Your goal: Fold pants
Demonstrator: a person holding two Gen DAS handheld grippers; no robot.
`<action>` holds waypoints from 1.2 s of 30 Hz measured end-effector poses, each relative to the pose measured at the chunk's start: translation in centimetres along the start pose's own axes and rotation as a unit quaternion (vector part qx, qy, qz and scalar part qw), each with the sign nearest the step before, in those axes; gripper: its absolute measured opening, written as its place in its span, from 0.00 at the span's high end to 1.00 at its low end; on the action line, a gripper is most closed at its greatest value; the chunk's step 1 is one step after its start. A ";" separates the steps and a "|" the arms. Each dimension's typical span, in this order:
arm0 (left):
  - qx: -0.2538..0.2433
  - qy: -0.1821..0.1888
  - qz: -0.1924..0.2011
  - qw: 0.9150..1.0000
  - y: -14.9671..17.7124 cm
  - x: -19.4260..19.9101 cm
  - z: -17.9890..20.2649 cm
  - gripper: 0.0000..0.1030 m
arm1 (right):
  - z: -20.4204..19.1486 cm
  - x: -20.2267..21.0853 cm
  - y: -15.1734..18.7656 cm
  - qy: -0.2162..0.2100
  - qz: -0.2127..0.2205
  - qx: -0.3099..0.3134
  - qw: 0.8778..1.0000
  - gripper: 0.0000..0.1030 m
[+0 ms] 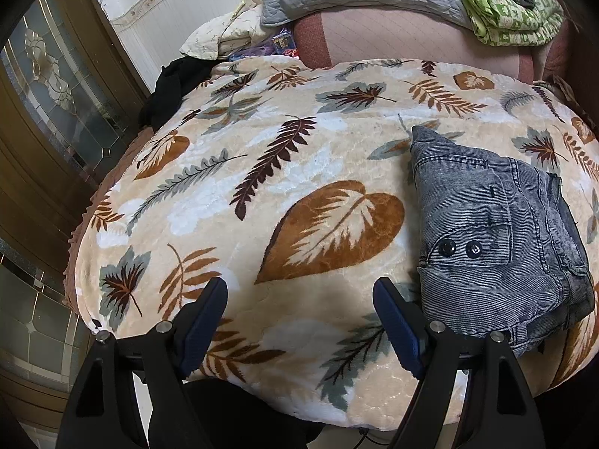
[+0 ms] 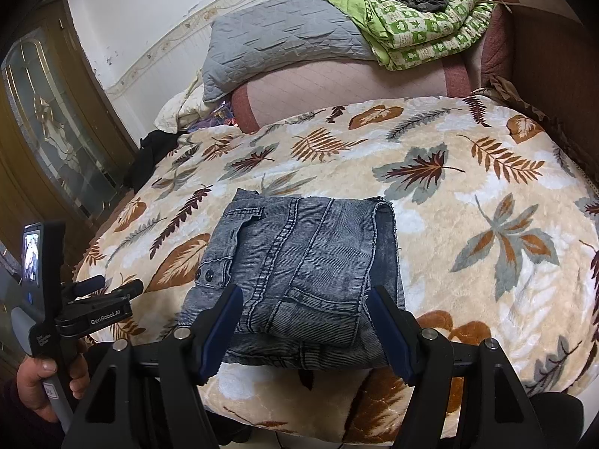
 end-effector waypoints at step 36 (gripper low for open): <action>-0.026 0.050 -0.024 0.998 -0.9 -2.2 2.6 0.22 | 7.0 -1.8 -0.4 -0.023 -0.016 -0.114 0.993 0.29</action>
Point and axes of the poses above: each gripper's, at about its wrist camera, not at the fingertips, and x roughly against the way its jaws point, z to its right, y to its underside, the point moved 7 cm from there along -x, roughly the way its jaws point, and after that the axes turned 12 degrees about -y, right-handed, at the moved point
